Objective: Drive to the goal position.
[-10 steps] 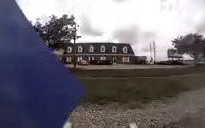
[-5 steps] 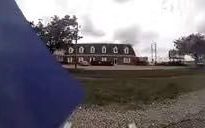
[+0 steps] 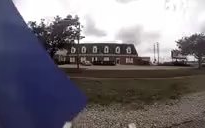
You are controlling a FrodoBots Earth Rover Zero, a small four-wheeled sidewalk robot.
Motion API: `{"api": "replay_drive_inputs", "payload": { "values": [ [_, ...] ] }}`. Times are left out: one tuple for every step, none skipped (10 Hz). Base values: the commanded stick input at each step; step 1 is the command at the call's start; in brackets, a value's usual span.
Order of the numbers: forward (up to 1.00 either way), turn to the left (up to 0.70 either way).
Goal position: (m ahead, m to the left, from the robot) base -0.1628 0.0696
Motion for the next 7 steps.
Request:
{"api": "replay_drive_inputs", "payload": {
  "values": [
    [0.00, 0.45],
    [0.00, 0.45],
    [0.00, 0.45],
    [0.00, 0.45],
    [0.00, 0.45],
    [0.00, 0.45],
    [0.00, 0.45]
  ]
}}
